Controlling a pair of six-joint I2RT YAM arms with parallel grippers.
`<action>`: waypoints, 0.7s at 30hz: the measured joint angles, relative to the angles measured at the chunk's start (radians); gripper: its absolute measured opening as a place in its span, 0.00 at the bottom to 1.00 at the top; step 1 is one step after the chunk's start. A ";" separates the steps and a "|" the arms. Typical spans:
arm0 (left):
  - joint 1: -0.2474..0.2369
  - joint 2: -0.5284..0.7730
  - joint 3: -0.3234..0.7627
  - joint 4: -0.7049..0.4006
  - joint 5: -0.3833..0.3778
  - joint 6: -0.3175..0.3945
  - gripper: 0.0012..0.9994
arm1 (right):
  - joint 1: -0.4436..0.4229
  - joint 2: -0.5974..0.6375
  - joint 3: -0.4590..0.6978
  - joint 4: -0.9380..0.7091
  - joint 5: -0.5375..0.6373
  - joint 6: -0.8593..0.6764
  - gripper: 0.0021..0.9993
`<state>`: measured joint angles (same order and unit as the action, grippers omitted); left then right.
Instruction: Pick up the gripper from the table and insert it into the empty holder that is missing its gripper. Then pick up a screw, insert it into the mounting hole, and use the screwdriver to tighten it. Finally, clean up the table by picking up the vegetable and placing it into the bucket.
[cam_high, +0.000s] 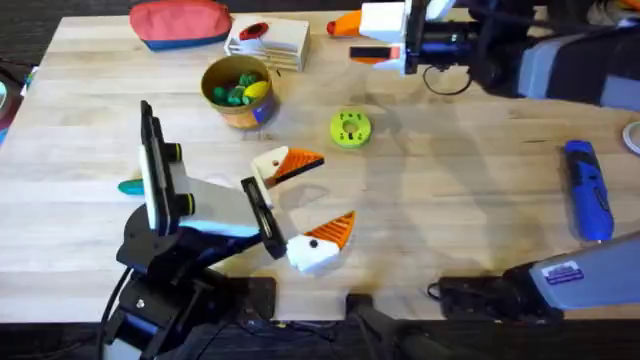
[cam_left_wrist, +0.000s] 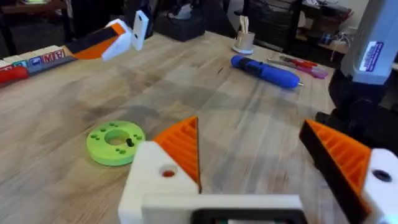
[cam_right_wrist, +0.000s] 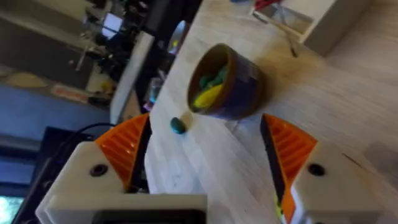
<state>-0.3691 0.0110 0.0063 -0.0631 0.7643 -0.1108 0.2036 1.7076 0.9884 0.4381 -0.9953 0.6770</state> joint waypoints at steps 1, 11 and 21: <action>0.000 0.000 0.000 0.000 0.000 0.000 0.99 | -0.008 -0.012 0.011 -0.082 0.031 -0.042 0.99; 0.000 0.000 0.000 0.000 0.002 0.000 0.99 | 0.103 -0.259 0.083 -0.877 0.540 -0.492 0.99; 0.000 0.000 0.000 0.000 0.002 0.000 0.99 | 0.368 -0.181 0.087 -0.935 0.916 -0.680 0.91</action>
<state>-0.3687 0.0113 0.0063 -0.0631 0.7662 -0.1108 0.5712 1.5268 1.0752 -0.4973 -0.0790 -0.0028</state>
